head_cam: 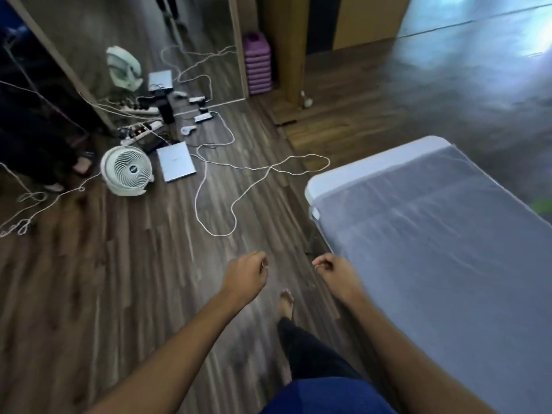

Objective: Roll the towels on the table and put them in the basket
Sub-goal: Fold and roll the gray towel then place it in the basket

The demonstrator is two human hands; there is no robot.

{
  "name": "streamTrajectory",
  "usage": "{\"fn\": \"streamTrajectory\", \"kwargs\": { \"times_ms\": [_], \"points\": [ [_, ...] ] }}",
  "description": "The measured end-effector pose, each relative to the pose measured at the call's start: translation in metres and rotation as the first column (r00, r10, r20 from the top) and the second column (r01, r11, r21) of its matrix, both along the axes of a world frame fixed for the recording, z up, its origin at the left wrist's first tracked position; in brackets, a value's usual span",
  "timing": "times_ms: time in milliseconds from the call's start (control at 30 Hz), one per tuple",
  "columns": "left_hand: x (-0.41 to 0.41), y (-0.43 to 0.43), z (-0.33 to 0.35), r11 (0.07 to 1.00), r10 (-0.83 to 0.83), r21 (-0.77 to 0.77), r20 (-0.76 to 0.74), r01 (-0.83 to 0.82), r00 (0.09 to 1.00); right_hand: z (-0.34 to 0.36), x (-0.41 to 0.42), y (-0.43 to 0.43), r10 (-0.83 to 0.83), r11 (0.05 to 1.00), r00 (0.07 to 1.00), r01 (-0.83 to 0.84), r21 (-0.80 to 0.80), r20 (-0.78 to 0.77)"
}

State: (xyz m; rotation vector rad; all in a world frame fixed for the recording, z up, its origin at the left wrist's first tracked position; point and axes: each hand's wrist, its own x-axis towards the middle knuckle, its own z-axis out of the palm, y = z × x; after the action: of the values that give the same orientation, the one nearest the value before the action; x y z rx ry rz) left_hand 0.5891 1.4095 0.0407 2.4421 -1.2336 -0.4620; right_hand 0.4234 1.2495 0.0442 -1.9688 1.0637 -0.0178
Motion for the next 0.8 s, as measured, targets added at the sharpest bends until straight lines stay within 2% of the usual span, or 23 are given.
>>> {"fn": "streamTrajectory", "kwargs": {
  "times_ms": [233,367,500,633,733,800],
  "points": [
    [0.152,-0.092,0.012,0.994,0.075,0.073,0.054,-0.079,0.996,-0.009,0.151,-0.102,-0.003,0.997,0.997,-0.003,0.072,0.074],
    [0.228,-0.153,0.023,0.993,0.052,0.099,0.054,-0.057,0.997,-0.004,0.210,-0.160,-0.066,0.995,0.997,0.062,0.075,0.045],
    [0.290,-0.229,0.028,0.997,-0.019,0.082,0.051,0.015,0.999,-0.005,0.245,-0.212,-0.189,0.978,0.982,0.186,0.090,0.025],
    [0.342,-0.321,0.021,0.986,-0.154,0.068,-0.008,0.154,0.988,-0.011,0.270,-0.265,-0.327,0.938,0.945,0.324,0.125,0.005],
    [0.376,-0.392,0.016,0.947,-0.313,0.083,0.012,0.311,0.950,-0.017,0.289,-0.304,-0.457,0.880,0.889,0.453,0.142,-0.005],
    [0.396,-0.445,0.016,0.902,-0.427,0.073,0.000,0.426,0.904,-0.017,0.301,-0.329,-0.573,0.812,0.819,0.563,0.156,0.026]
  ]
}}
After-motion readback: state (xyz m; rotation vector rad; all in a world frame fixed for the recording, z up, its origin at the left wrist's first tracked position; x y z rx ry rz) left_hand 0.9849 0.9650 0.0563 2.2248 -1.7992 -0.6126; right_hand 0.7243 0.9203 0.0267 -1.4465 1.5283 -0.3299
